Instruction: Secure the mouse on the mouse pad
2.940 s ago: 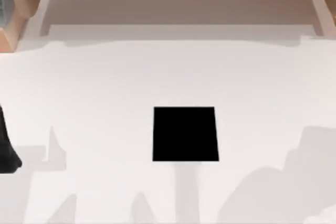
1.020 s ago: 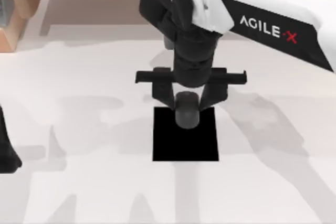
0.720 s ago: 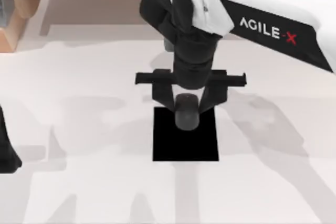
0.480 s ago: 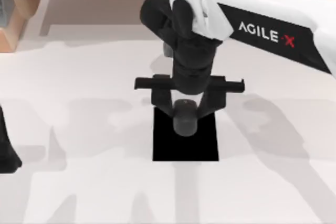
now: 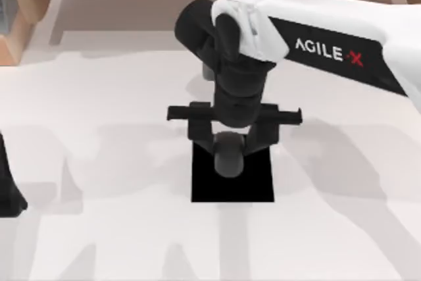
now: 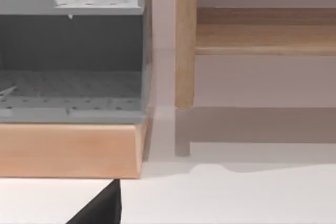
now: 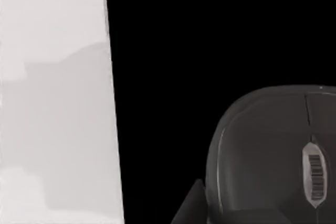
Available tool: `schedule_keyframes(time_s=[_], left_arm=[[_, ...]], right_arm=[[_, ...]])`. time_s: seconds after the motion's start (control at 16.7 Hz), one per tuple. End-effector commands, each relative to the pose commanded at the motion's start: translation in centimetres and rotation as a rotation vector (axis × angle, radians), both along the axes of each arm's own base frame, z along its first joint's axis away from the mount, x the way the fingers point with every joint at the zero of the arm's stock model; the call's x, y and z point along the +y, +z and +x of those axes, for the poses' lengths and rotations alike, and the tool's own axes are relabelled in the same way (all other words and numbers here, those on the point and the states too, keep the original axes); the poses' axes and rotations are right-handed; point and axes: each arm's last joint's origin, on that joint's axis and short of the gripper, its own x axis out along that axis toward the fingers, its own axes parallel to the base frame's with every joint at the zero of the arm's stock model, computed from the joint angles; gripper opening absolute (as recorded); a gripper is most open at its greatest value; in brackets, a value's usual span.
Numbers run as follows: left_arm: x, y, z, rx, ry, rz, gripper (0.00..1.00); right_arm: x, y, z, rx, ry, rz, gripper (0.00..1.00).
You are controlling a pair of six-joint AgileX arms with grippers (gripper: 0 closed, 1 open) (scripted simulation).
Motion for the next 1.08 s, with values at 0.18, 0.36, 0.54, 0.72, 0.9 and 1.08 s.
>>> schedule_keyframes(time_s=[0.18,0.36,0.54,0.72,0.9,1.08], left_arm=[[0.0,0.0,0.0,0.000,0.000,0.000,1.00],[0.0,0.0,0.0,0.000,0.000,0.000,1.00],[0.0,0.0,0.0,0.000,0.000,0.000,1.00],[0.0,0.0,0.0,0.000,0.000,0.000,1.00],[0.0,0.0,0.0,0.000,0.000,0.000,1.00],[0.0,0.0,0.0,0.000,0.000,0.000,1.00]], right_arm=[[-0.1,-0.7,0.5,-0.034,-0.004,-0.020,0.00],[-0.2,-1.5,0.5,-0.031,-0.004,-0.040,0.00],[-0.2,-1.5,0.5,-0.031,-0.004,-0.040,0.00],[-0.2,-1.5,0.5,-0.031,-0.004,-0.040,0.23],[-0.2,-1.5,0.5,-0.031,-0.004,-0.040,0.45],[-0.2,-1.5,0.5,-0.031,-0.004,-0.040,0.68]])
